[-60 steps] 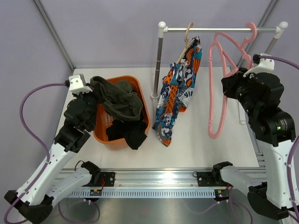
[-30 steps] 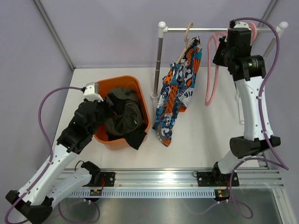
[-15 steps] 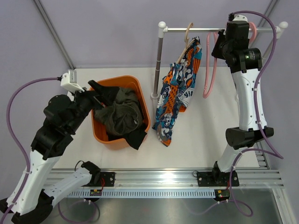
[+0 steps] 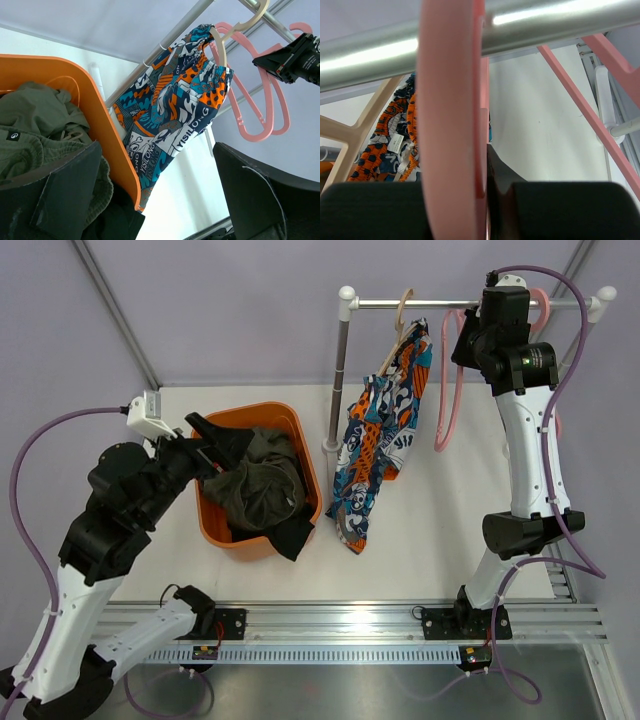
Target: Remove the shorts from the hanger
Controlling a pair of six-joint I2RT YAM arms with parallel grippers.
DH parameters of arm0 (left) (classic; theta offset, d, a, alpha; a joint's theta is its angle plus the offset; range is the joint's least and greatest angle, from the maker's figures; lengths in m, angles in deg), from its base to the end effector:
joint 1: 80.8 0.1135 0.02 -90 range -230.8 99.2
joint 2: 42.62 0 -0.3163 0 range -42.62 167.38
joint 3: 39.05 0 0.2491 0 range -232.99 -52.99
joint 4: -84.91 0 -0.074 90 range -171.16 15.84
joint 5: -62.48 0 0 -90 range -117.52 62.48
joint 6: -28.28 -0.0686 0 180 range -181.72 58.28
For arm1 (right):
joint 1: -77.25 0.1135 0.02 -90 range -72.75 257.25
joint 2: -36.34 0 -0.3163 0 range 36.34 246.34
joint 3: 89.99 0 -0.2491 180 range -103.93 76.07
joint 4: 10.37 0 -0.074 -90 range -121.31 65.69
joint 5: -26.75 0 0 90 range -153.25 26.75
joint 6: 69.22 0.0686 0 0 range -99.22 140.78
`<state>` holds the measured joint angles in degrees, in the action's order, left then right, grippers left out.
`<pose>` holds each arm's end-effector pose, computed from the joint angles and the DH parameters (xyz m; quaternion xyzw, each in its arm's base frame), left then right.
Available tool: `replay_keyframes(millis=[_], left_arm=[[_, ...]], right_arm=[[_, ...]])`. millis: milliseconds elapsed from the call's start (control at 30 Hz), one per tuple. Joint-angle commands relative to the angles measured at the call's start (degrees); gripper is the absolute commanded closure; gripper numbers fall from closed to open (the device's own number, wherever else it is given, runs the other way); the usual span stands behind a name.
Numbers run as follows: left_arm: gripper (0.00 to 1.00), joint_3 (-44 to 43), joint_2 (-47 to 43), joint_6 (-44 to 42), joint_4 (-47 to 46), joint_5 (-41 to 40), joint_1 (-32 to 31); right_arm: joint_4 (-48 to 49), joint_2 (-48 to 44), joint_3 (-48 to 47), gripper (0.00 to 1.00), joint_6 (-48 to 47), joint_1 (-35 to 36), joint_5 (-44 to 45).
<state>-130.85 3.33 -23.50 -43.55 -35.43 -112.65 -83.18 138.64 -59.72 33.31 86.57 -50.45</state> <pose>0.1025 -0.0526 0.5055 -0.0873 0.7359 -0.3425 0.5776 0.3806 0.0471 0.5456 0.0831 0.8379 0.0082 0.5394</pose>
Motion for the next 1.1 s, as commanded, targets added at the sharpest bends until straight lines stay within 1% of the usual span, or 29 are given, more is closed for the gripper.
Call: replay_keyframes(millis=[0, 133, 333, 567, 700, 867, 1067], left_arm=[[0.01, -2.1, 1.2, -0.2, -0.9, 2.0, 0.1], [0.01, -1.4, 0.6, -0.1, -2.5, 4.2, 0.1], [0.01, -0.2, 1.8, -0.9, -2.1, 3.2, 0.1], [0.01, 2.7, 1.0, -3.3, -1.7, 1.0, 0.2], [0.01, 2.9, 0.9, -4.5, -1.4, 0.8, 0.2], [0.01, 3.1, 1.1, -5.3, -1.9, 1.1, 0.2], [0.01, 2.7, 1.9, -6.5, -2.7, 2.1, 0.2]], right_arm=[[1.7, -0.9, -0.5, 1.00, -0.8, -0.4, -0.2], [1.2, -1.3, -0.6, 1.00, -1.3, -0.4, 0.1], [1.0, -1.9, -0.9, 1.00, -2.0, -0.4, -1.1], [0.6, 1.2, -5.5, 1.00, -6.1, -0.5, -5.6], [-0.6, 3.8, -8.1, 1.00, -5.9, -1.4, -7.5], [0.2, 5.4, -8.4, 1.00, -6.1, -2.0, -6.5], [1.7, 6.1, -9.2, 1.00, -5.3, -5.1, -6.8]])
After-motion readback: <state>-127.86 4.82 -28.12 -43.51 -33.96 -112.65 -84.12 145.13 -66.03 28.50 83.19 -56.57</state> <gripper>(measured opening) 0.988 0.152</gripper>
